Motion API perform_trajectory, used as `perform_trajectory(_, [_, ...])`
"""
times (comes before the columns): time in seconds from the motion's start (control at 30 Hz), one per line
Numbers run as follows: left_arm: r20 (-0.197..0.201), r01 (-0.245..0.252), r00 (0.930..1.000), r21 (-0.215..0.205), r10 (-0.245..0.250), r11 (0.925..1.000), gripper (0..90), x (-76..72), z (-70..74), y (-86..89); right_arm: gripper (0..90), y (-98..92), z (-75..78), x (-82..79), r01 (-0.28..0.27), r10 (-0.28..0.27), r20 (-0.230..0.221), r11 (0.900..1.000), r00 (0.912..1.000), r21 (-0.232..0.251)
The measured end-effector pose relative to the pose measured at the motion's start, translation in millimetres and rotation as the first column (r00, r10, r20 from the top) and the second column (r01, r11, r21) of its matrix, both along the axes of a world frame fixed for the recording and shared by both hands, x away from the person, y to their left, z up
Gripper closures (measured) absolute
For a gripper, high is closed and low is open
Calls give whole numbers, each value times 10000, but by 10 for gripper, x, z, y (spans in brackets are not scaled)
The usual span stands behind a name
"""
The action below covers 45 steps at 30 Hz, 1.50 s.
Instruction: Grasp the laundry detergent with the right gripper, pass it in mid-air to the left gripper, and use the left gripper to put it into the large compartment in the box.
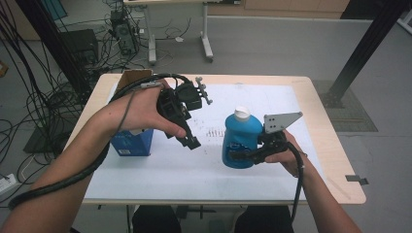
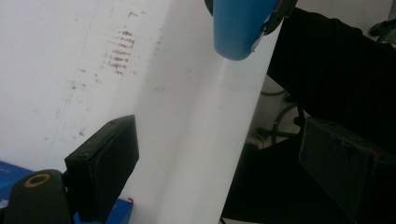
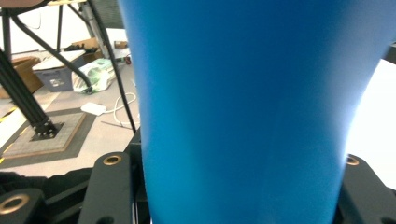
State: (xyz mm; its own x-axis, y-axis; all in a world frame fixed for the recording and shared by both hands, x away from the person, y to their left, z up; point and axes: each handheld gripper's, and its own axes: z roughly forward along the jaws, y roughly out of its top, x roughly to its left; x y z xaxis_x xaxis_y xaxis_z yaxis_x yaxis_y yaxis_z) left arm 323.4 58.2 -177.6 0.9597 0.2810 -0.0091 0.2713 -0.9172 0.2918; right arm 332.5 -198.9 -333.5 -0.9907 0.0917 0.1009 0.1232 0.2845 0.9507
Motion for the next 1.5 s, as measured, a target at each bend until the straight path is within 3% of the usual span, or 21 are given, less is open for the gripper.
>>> perform_trajectory(0.33, [129,408,9991,12,-408,9992,121,-35,51,-127,437,108,55,-17,-528,528,65,9986,9986,-84])
perform_trajectory(0.73, [199,561,9982,-73,-559,9984,121,-65,76,-219,437,221,59,-27,-1001,1001,39,9950,9950,-74])
perform_trajectory(1.5, [266,1178,9926,132,-1181,9930,117,-169,81,-410,436,478,131,-71,-1995,2003,237,9794,9794,-313])
